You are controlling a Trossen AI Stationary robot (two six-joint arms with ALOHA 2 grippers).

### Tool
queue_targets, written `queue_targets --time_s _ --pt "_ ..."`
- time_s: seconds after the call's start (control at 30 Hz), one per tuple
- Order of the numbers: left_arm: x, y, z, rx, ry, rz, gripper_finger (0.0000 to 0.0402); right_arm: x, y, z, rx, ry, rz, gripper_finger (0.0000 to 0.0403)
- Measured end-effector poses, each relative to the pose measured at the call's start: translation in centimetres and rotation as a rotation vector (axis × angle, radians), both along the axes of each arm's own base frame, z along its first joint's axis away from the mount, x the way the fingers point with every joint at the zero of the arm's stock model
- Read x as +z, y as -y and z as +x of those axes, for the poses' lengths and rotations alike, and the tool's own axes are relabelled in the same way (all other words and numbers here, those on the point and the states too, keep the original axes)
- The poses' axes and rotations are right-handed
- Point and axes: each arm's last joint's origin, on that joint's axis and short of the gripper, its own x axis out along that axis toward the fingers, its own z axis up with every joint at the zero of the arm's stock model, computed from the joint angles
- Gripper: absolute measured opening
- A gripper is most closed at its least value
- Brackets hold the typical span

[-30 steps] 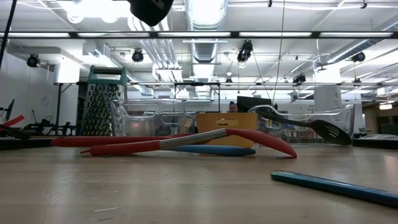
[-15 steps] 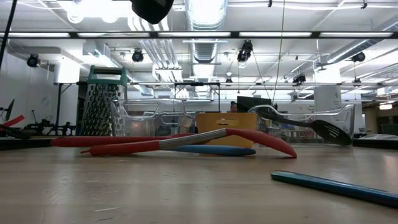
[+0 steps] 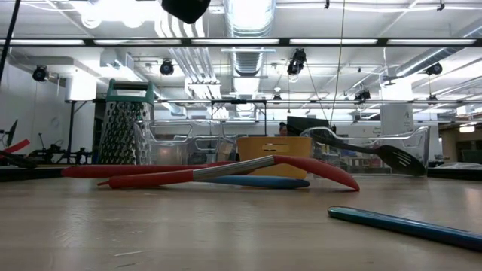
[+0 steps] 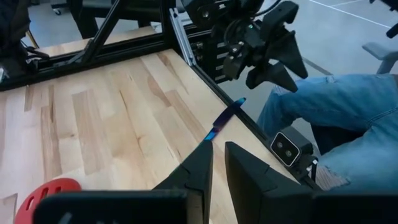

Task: Pick & Place Kitchen Items
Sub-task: Put the blue knife into the left transparent bin

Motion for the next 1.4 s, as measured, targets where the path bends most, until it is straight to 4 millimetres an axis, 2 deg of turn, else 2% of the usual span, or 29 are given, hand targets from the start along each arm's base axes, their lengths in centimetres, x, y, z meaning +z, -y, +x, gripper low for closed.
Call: queue_targets --time_s 0.2,0.33,0.43,0.6,0.7,0.83,0.93,1.03,1.13,1.23,1.3,1.4 --pt "0.0 0.0 0.0 -0.001 0.006 0.001 0.0051 1.7 0.2 0.4 0.080 0.029 -0.183 0.0207" --pt "0.1 0.0 0.0 -0.005 0.013 0.010 0.0048 3.9 1.6 2.6 0.202 0.038 -0.390 0.0206" --pt "0.0 -0.1 0.1 -0.001 0.013 0.012 0.0049 5.3 2.9 4.0 0.394 0.003 -0.503 0.0205" --pt "0.1 -0.2 0.0 0.009 -0.007 -0.004 0.0050 7.0 4.5 4.9 0.762 -0.270 -0.563 0.0204" --pt "0.1 -0.1 -0.1 0.023 -0.039 -0.059 0.0047 8.7 5.3 5.1 0.922 -0.459 -0.594 0.0203" --pt "0.2 0.6 -0.4 -0.056 -0.043 -0.082 0.0041 11.5 5.9 5.2 0.961 -0.563 -0.771 0.0203" --pt "0.0 1.4 -0.9 -0.068 -0.029 -0.043 0.0033 11.8 6.0 4.4 0.946 -0.663 -0.966 0.0203" --pt "-0.8 1.2 -2.0 -0.030 -0.012 -0.008 0.0019 11.4 5.8 3.9 0.923 -0.701 -1.161 0.0203" --pt "-1.0 -0.2 -3.9 -0.020 0.066 -0.048 0.0006 10.5 5.2 4.3 0.886 -0.659 -1.277 0.0207" --pt "-1.8 -1.7 -6.6 -0.017 0.118 -0.055 0.0009 9.8 5.3 4.9 0.909 -0.676 -1.294 0.0207" --pt "-2.2 -2.5 -8.5 -0.018 0.139 -0.061 0.0018 10.2 5.4 5.4 0.974 -0.655 -1.278 0.0201" --pt "-2.7 -3.7 -10.8 0.002 0.170 -0.161 0.0034 11.0 5.1 5.8 1.007 -0.585 -1.319 0.0187"
